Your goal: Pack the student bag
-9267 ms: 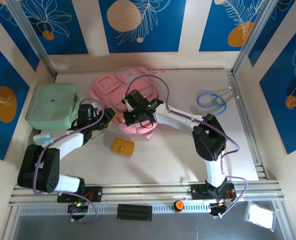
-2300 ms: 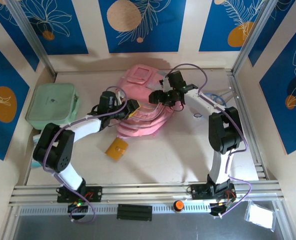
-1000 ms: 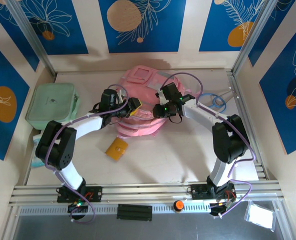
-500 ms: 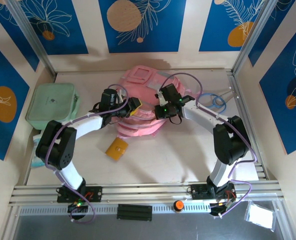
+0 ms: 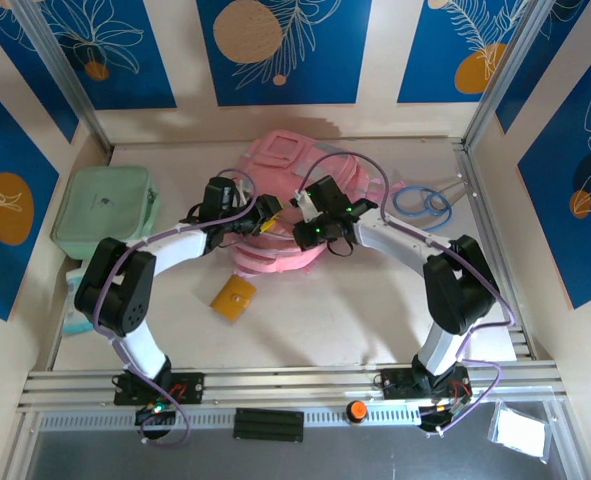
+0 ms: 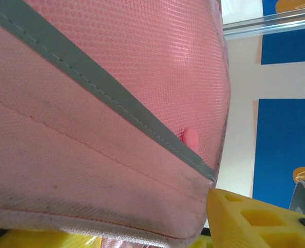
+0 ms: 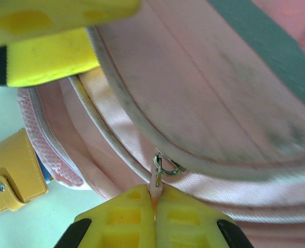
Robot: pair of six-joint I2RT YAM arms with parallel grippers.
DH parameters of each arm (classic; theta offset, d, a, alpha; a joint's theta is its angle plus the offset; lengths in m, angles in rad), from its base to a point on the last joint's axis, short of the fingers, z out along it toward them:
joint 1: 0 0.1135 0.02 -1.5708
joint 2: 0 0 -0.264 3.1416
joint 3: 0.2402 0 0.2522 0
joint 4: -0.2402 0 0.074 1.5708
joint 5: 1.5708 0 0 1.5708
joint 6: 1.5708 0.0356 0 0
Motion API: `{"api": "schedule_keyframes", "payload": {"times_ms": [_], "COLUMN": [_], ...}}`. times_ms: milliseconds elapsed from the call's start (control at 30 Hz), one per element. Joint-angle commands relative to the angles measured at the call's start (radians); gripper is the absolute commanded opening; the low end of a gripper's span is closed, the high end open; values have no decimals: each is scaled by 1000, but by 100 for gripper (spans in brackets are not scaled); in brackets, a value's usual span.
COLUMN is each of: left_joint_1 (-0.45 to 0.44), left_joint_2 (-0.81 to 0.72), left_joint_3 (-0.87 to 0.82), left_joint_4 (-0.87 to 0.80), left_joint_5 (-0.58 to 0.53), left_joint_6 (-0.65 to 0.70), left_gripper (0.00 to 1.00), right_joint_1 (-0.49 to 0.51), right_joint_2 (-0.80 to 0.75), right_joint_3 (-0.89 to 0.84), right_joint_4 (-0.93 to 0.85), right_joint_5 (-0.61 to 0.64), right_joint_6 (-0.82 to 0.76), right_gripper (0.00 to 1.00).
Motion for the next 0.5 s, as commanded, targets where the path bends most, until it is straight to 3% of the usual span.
{"api": "schedule_keyframes", "payload": {"times_ms": [0, 233, 367, 467], "left_joint_1": [-15, 11, 12, 2], "left_joint_2": [20, -40, -103, -149], "left_joint_3": [36, -29, -55, -62], "left_joint_4": [81, 81, -34, -126], "left_joint_5": [-2, -27, -65, -100], "left_joint_6": [-20, -31, 56, 143], "left_gripper": [54, 54, 55, 56], "right_joint_1": [50, 21, -53, -121], "right_joint_2": [38, -108, -262, -338], "right_joint_3": [63, -103, -245, -307], "right_joint_4": [15, 179, 258, 282], "right_joint_5": [-96, -95, -132, -153], "right_joint_6": [32, 105, 188, 267], "right_gripper": [0, 23, 42, 51]}}
